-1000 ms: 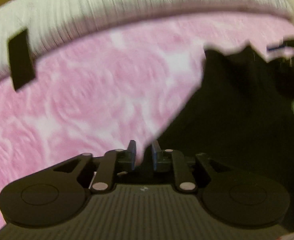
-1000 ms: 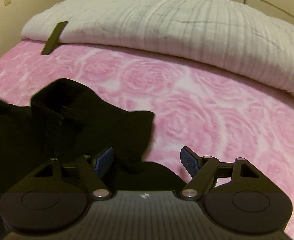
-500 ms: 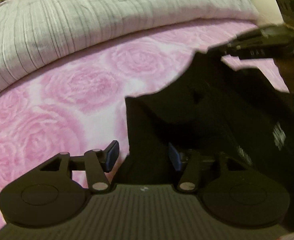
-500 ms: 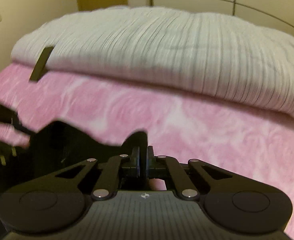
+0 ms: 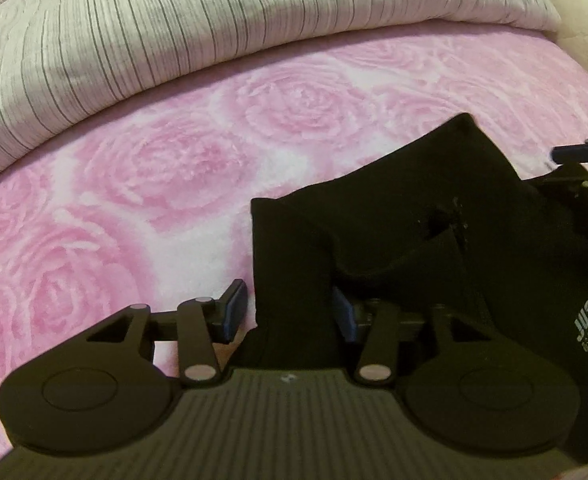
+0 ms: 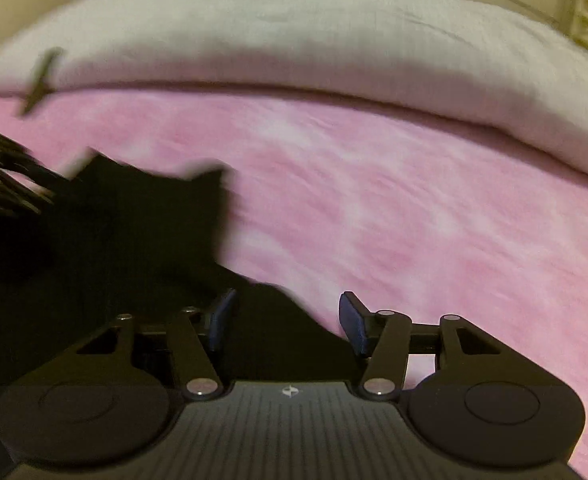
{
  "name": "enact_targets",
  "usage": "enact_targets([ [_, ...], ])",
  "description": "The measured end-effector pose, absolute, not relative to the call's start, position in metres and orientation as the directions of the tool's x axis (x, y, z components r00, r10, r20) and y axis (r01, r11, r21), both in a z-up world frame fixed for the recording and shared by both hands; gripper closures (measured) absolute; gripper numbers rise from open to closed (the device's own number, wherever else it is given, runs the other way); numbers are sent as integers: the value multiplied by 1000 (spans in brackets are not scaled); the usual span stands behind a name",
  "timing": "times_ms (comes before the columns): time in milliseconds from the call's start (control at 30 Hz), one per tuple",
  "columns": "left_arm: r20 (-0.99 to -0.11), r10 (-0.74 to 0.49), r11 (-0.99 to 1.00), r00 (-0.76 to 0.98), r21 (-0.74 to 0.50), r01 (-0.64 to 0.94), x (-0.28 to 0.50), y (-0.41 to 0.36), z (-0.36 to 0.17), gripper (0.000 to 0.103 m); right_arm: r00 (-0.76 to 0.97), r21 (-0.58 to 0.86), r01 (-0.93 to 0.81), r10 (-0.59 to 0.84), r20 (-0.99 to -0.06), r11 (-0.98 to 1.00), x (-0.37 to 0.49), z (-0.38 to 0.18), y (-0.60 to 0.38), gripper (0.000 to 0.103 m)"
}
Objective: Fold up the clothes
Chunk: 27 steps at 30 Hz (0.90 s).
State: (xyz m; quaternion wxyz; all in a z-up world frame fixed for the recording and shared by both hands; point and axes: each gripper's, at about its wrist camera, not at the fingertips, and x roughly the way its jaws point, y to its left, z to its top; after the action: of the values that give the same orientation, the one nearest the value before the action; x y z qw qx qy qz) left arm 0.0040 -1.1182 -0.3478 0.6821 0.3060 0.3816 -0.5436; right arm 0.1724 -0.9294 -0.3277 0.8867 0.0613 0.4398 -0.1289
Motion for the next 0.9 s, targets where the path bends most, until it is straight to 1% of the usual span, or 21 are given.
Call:
enact_targets([
  [67,-849,-509,251,141,10,968,5,-1109,-340,59,597,41,315,-165,-785,948,160,-320,-935,44],
  [100,-843,-515,266,155,14,964,4,-1102,-335,59,612,33,313,-175,-771,949,153,-312,-932,44],
  [133,-836,-522,281,168,18,960,3,-1094,-329,63,628,16,306,-189,-755,952,146,-305,-926,44],
  [200,-825,-533,307,189,19,951,-2,-1078,-318,62,655,33,318,-195,-730,947,128,-289,-917,46],
  [300,-815,-544,341,199,2,940,-17,-1053,-303,62,657,105,380,-188,-730,919,89,-274,-909,45],
  [367,-811,-552,357,193,-20,934,-32,-1039,-296,62,635,116,408,-190,-749,905,40,-275,-942,44],
  [433,-812,-554,359,185,-33,933,-51,-1030,-289,61,583,60,444,-237,-777,894,-15,-276,-975,41],
  [467,-815,-554,357,172,-46,933,-62,-1026,-287,61,554,22,463,-270,-788,886,-34,-275,-980,37],
  [500,-820,-551,354,154,-62,933,-74,-1023,-286,60,524,-16,481,-302,-797,877,-54,-274,-985,31],
  [567,-831,-543,348,121,-91,933,-99,-1021,-286,59,434,-82,563,-379,-817,823,-107,-276,-1012,22],
  [633,-841,-535,331,81,-120,936,-126,-1022,-288,57,340,-107,658,-420,-841,745,-147,-281,-1033,21],
  [700,-848,-528,307,43,-143,941,-153,-1024,-291,56,269,-98,726,-412,-870,681,-175,-292,-1047,21],
  [767,-852,-523,274,12,-154,949,-181,-1028,-292,54,268,-39,755,-362,-893,654,-195,-303,-1056,19],
  [800,-853,-523,260,2,-157,953,-193,-1030,-291,52,280,-4,749,-323,-904,662,-199,-311,-1057,15],
  [833,-853,-522,249,-5,-158,956,-203,-1032,-291,51,276,2,729,-291,-916,685,-199,-320,-1056,15],
  [900,-853,-521,228,-17,-159,961,-224,-1036,-289,50,248,-45,672,-282,-927,739,-193,-336,-1052,14],
])
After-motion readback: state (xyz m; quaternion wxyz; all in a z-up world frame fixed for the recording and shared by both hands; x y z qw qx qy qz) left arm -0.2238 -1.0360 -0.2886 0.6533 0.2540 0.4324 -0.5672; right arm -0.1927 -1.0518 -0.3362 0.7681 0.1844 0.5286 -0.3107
